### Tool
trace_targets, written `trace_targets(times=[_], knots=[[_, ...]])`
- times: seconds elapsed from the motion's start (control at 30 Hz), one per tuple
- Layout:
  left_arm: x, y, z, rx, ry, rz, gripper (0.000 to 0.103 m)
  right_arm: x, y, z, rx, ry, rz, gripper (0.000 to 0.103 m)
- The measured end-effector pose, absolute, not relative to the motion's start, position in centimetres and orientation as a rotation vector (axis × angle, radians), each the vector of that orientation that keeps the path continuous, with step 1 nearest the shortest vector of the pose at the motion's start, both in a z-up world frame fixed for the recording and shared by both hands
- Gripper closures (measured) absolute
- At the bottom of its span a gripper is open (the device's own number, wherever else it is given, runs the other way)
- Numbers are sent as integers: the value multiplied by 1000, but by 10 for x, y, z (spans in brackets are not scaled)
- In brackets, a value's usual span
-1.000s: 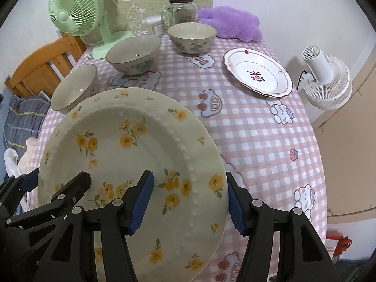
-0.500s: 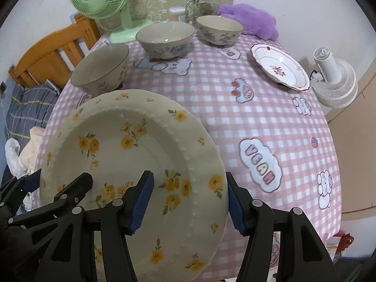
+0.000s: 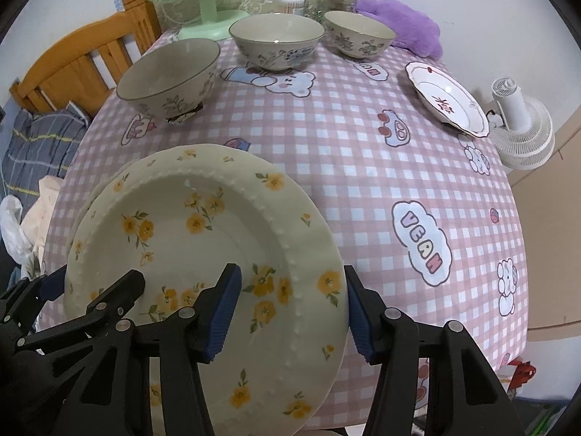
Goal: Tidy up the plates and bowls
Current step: 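Carry the deep plate with both grippers and lower it onto the flat plate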
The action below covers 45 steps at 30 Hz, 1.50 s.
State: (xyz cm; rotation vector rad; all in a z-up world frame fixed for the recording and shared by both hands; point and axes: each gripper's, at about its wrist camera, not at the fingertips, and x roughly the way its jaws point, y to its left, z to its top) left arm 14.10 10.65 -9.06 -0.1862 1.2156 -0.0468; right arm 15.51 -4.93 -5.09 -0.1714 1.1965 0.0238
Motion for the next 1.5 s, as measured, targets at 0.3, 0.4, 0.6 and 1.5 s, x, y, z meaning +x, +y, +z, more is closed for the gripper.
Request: trace_targets(times=[0.3,0.4,0.6,1.5], knots=[[144,108,-98,-176,1216,-53,29,162,-44,-61,-194,1227,-1,47],[146,105,-99,-157,1214,-50,29,164,-46,-64,-196,1237,-13,47],[147,100,-101,-140,1207,-22,27,165,-51,-68,-179,1250,-28,49],[148,92,-81,21,1137,-14,12,149,-50,-55,-181,1203,0,70]])
